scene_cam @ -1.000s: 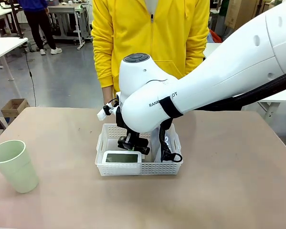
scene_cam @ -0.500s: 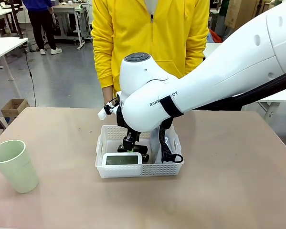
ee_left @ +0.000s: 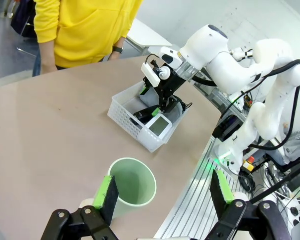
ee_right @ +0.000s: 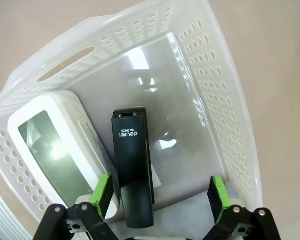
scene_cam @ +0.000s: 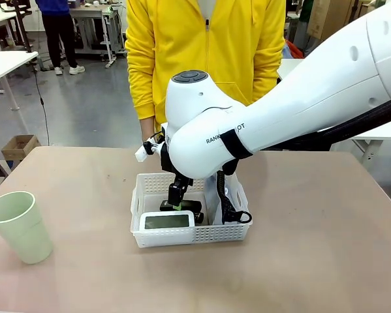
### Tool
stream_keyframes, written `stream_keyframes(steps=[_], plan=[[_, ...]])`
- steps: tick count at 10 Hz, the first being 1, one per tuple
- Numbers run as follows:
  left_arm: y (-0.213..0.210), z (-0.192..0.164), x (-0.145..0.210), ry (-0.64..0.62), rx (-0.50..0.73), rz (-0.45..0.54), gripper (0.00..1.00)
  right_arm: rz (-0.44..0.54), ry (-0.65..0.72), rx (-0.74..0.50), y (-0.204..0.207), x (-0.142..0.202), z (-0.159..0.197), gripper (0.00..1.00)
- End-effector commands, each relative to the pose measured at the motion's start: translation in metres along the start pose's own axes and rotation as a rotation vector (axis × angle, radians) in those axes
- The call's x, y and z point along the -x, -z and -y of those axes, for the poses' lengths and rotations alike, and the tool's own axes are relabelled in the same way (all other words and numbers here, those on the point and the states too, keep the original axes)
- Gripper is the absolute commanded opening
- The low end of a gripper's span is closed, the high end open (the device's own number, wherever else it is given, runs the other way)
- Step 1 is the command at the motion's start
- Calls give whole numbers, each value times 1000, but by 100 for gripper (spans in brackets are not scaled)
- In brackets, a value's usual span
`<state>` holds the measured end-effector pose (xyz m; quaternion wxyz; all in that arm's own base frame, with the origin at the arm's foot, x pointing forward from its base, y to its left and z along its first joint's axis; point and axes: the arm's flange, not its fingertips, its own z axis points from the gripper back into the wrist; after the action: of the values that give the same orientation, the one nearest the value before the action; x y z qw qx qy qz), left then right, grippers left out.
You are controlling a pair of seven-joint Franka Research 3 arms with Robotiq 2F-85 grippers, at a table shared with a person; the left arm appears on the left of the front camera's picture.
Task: Efficiently arrange items inside the basket to fit them all.
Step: Pick up the Stapler and place it inside the Organizing basket.
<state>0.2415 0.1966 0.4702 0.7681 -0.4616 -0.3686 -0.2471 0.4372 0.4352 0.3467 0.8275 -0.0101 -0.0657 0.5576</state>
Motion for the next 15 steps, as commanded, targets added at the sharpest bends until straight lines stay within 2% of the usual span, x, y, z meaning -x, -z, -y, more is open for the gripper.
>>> stream_keyframes(steps=[1,3,5,8,9,11,13,14,15], plan=[[0,2,-2,21,9,15,97,57,12,17,-19,20,3,100],[0,2,-2,21,9,15,97,139,68,83,-70,52,13,100],[0,2,-2,21,9,15,97,198,141,52,-121,115,25,100],[0,2,-2,21,9,15,97,334,269,-98,-173,248,47,100],[0,2,-2,21,9,15,97,492,250,-174,-187,290,51,100],[0,2,-2,21,9,15,97,595,417,-282,-195,373,61,100],[0,2,-2,21,9,15,97,691,558,-453,-167,452,64,100],[0,2,-2,21,9,15,97,743,566,-558,-147,479,61,100],[0,2,-2,21,9,15,97,739,641,-627,-127,498,57,100]])
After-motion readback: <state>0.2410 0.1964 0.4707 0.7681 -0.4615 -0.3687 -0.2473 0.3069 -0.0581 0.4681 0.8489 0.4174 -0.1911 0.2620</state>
